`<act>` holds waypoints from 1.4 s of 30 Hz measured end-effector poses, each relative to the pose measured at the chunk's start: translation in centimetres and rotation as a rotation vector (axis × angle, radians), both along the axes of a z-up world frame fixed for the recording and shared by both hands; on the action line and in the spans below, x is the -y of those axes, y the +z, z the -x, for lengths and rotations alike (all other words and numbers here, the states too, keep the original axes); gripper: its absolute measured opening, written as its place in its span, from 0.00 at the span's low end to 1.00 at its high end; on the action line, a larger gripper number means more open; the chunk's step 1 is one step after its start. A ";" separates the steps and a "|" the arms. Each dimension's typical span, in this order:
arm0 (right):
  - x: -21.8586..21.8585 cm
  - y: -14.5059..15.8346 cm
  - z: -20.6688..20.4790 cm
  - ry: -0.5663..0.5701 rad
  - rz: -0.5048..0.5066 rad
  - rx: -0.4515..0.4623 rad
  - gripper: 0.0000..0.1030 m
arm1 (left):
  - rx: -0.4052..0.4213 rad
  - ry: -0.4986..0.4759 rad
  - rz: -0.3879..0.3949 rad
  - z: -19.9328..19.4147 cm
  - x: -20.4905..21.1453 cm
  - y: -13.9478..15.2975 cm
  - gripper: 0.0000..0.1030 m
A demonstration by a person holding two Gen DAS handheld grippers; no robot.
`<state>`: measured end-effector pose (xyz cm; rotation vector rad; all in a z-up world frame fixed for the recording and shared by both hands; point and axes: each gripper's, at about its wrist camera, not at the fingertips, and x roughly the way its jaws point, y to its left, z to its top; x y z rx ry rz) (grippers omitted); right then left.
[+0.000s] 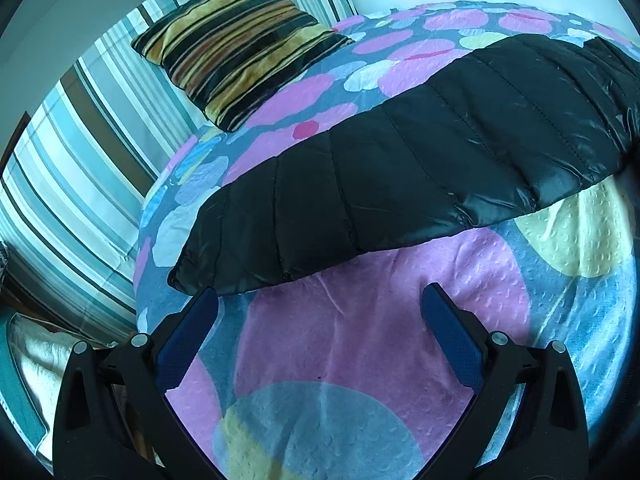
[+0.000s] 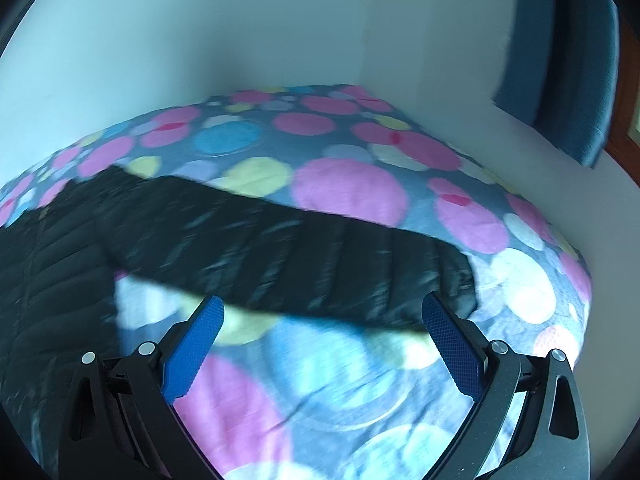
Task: Fold large clothes
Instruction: 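Reach the right gripper to the jacket sleeve cuff and grasp it, then carry the held sleeve across the jacket body and open the right gripper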
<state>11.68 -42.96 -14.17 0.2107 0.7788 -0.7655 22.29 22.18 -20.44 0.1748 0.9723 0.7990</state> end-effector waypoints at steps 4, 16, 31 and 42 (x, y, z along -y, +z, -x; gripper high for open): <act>6.0 -1.0 1.2 -0.147 -0.023 -0.033 0.96 | -0.016 0.000 -0.038 -0.3 0.6 -0.2 0.98; 11.5 -5.5 0.1 -0.152 -0.242 -0.041 0.95 | -0.028 0.000 -0.059 -0.5 0.9 -0.4 0.98; 7.4 -3.8 -1.9 -0.061 -0.254 0.049 0.34 | -0.014 0.002 -0.033 -0.1 0.3 -0.1 0.98; -7.2 6.2 -9.7 0.272 -0.138 0.207 0.34 | -0.005 0.004 -0.006 0.0 -0.2 -0.2 0.98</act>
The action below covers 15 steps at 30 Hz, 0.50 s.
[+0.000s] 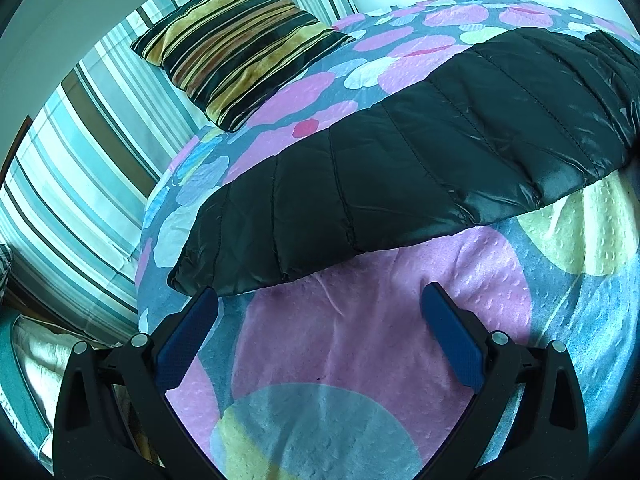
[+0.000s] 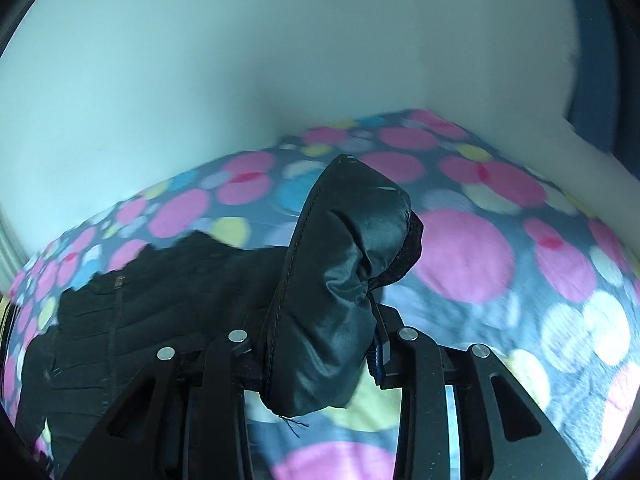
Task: Fold large clothes
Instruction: 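Carry the held sleeve across the jacket body and open the right gripper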
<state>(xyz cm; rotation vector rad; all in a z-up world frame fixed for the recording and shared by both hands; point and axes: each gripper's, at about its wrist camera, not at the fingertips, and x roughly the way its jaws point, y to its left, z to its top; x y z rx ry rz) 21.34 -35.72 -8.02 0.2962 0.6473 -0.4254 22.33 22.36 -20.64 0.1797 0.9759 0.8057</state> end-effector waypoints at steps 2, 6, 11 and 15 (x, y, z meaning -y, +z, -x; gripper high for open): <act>-2.8 0.4 -1.9 0.064 0.010 0.003 0.34 | 0.000 0.000 0.004 0.0 -0.1 0.0 0.98; -10.6 0.3 -6.4 0.211 0.046 -0.005 0.34 | 0.004 0.001 0.016 0.0 -0.2 0.0 0.98; -19.5 -0.9 -9.8 0.382 0.062 -0.031 0.34 | 0.013 0.003 0.036 0.1 -0.5 0.0 0.98; -25.4 -2.7 -12.3 0.494 0.097 -0.076 0.34 | 0.018 0.004 0.048 0.1 -0.6 0.0 0.98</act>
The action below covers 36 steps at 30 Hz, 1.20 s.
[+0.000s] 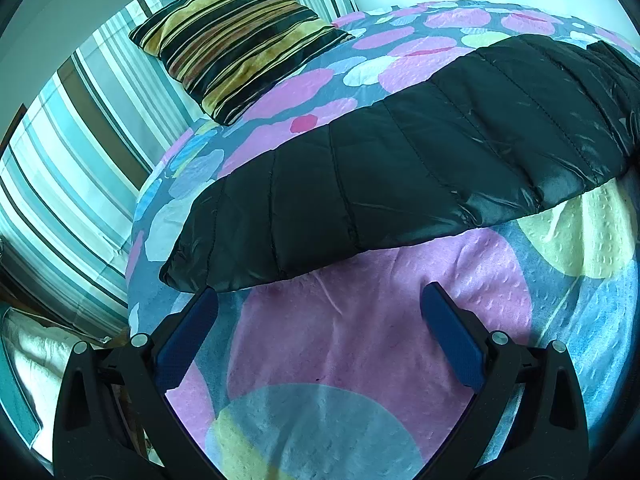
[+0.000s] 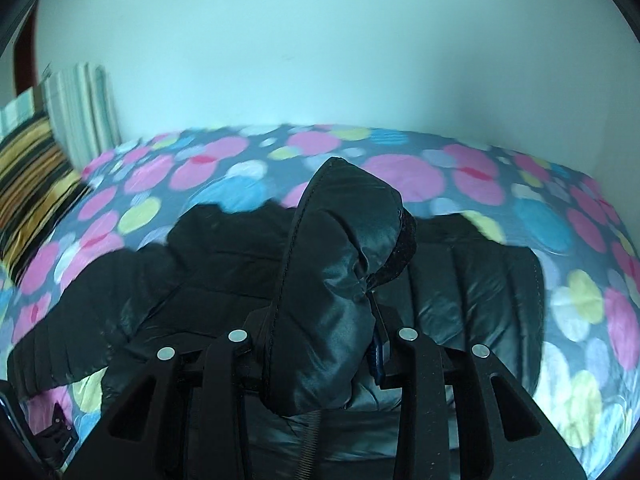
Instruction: Fold large clothes
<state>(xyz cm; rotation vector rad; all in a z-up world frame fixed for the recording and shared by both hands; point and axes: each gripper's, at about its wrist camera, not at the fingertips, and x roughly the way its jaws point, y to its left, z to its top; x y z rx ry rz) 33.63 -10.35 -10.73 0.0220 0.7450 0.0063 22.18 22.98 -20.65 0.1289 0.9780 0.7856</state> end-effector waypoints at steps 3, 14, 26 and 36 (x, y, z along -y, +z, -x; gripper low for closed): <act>-3.6 -1.9 -1.5 0.061 0.042 -0.042 0.34 | 0.004 0.000 0.010 0.1 -0.1 0.0 0.98; -9.9 -7.8 -3.0 0.185 0.184 -0.197 0.45 | 0.006 -0.001 0.015 0.1 -0.4 0.0 0.98; -2.9 -1.6 3.3 0.197 -0.062 -0.096 0.53 | 0.007 -0.001 0.019 0.0 -0.4 0.0 0.98; 16.4 -2.9 -0.1 -0.253 0.014 -0.116 0.33 | -0.007 -0.001 -0.014 -0.1 0.3 -0.3 0.98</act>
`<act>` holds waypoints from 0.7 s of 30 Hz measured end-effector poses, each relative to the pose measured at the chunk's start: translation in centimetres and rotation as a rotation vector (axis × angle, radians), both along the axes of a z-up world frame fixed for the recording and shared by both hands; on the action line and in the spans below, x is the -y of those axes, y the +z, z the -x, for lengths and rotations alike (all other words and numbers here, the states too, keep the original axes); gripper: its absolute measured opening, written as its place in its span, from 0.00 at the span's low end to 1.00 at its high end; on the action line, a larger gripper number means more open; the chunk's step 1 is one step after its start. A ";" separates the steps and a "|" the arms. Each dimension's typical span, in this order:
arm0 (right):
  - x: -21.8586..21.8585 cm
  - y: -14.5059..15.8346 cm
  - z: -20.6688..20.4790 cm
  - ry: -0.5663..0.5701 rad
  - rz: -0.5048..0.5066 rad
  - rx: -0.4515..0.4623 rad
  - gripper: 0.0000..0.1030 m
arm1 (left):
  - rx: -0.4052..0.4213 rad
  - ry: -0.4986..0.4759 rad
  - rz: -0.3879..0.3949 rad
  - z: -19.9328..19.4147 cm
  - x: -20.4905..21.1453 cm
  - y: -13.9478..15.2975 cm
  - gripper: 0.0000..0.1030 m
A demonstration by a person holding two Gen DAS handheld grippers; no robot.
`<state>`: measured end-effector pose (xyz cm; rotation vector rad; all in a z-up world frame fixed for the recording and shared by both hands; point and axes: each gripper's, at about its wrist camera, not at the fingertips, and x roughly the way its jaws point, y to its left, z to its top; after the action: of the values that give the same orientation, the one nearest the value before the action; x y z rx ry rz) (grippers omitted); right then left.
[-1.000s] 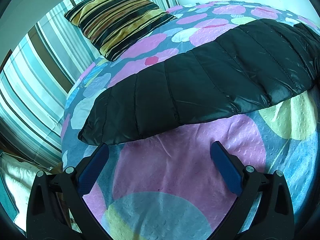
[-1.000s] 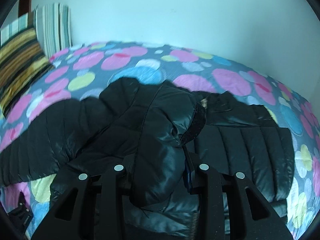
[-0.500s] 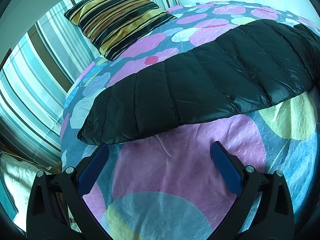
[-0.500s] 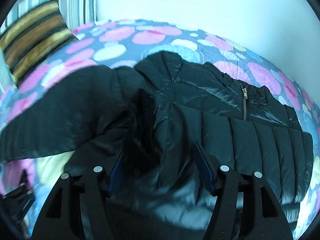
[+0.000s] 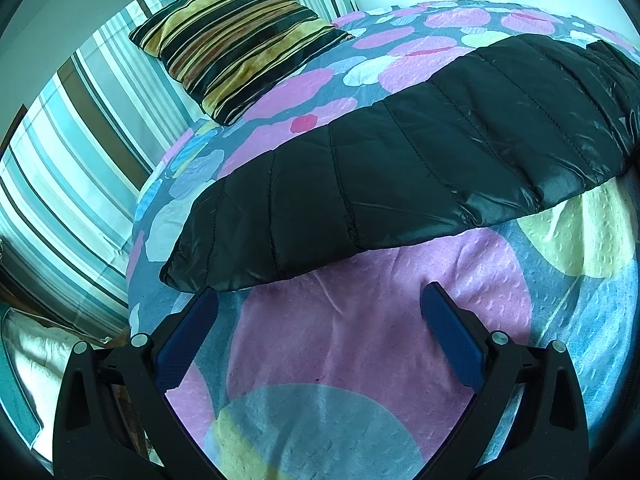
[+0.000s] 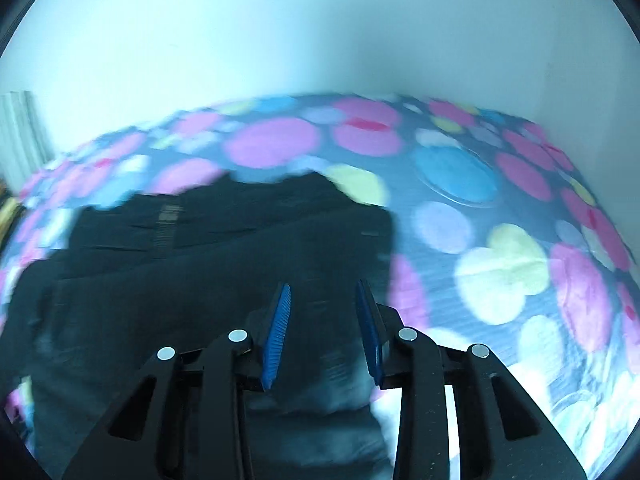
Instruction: Fold large clothes
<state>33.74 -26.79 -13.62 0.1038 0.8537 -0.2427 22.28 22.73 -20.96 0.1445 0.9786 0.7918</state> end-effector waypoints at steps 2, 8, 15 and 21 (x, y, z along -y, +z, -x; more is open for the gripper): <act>1.3 -2.0 -1.0 -0.011 -0.022 -0.057 0.33 | -0.003 0.000 -0.007 0.0 0.2 0.0 0.98; 1.3 -6.6 -1.9 -0.021 -0.016 -0.116 0.33 | -0.018 -0.001 -0.039 -0.2 0.9 -0.2 0.98; 1.4 -6.6 -1.4 -0.025 0.016 -0.100 0.33 | -0.019 -0.002 -0.041 -0.1 1.0 -0.2 0.98; 1.2 -3.8 -1.0 -0.049 0.071 -0.048 0.34 | -0.018 -0.001 -0.037 -0.1 1.1 -0.2 0.98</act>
<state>34.73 -27.95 -17.45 0.0522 0.8901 -0.3219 22.38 21.65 -21.15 0.1848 0.9806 0.8089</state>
